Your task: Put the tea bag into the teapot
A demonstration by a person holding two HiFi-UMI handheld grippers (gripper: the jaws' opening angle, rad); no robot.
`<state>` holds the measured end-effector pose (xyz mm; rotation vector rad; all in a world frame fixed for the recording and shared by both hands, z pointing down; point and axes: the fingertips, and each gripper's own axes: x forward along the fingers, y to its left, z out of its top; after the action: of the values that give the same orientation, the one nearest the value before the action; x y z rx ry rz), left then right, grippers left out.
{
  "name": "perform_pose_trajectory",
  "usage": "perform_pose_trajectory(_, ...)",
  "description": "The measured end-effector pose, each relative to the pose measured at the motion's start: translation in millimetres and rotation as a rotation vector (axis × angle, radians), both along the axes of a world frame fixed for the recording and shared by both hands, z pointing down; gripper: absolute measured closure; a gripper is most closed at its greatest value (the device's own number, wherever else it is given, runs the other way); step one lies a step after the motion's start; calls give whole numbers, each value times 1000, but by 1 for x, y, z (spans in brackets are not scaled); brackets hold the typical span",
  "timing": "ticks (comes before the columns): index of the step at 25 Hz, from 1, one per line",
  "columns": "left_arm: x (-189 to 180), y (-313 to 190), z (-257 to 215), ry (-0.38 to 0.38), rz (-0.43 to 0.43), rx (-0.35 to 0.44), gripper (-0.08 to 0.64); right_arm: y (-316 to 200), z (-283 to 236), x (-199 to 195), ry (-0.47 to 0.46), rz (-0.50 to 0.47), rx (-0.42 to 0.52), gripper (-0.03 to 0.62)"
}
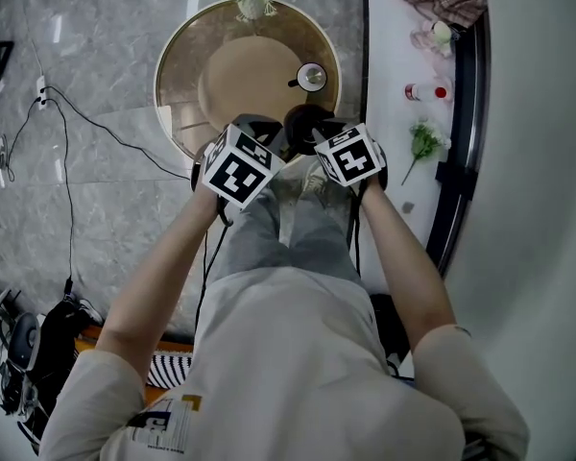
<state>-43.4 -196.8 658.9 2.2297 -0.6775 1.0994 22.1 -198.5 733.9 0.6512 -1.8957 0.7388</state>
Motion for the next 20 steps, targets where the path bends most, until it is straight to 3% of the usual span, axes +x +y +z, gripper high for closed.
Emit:
perform_pose_trajectory(12, -6, -15, -74, 37, -36, 152, 552, -28, -97, 30, -39, 84, 189, 577)
perform_pose_trajectory(20, -12, -28, -138, 36, -87, 278, 552, -46, -192, 35, -155, 170, 366, 584)
